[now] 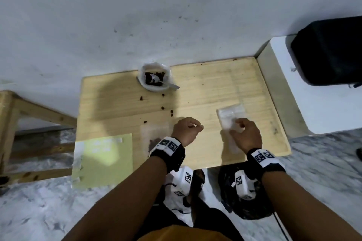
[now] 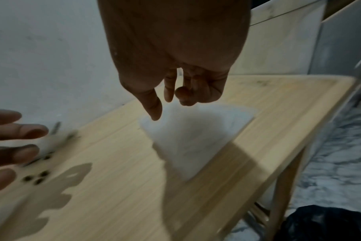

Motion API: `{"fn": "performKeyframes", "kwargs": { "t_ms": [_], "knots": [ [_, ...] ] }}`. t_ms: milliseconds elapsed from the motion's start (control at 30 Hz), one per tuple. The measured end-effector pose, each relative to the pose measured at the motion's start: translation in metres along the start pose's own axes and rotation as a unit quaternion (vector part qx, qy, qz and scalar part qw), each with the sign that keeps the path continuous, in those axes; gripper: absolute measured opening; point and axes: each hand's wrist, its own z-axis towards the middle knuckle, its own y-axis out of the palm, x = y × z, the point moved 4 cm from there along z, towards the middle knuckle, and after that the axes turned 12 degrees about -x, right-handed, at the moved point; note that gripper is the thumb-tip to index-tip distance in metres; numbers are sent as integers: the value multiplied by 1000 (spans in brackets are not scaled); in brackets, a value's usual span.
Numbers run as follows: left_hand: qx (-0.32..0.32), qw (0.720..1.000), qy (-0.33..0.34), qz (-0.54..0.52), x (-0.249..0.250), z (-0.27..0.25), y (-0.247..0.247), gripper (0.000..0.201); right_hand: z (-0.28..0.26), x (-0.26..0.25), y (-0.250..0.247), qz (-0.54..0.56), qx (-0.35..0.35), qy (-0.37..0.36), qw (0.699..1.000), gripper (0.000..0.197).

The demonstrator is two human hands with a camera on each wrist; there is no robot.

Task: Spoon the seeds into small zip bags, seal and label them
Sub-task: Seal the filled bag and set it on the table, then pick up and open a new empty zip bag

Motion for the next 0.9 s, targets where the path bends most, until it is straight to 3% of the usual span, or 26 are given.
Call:
{"fn": "performKeyframes", "kwargs": {
  "t_ms": [100,200,300,500,633,733,833,900],
  "knots": [
    [-44,997,-38,-55,11,28,50,15,20,31,-22,-25,-10,61,998,63],
    [-39,997,-49,-52,20,50,82,27,32,44,-27,-55,-49,94,993,81],
    [-16,997,-61,-38,25,63,99,40,40,52,-29,-30,-44,77,996,69],
    [6,998,-57,-39,24,74,103,33,39,57,-34,4,13,57,998,24],
    [3,997,-54,-46,18,76,103,26,35,63,-35,50,50,47,996,6],
    [-6,998,-47,-52,15,78,104,20,35,66,-35,80,42,19,996,2],
    [-10,998,-44,-53,14,80,104,20,35,67,-40,87,56,2,995,19],
    [-11,997,-43,-56,13,81,103,23,34,68,-41,78,65,-2,995,19]
  ]
}}
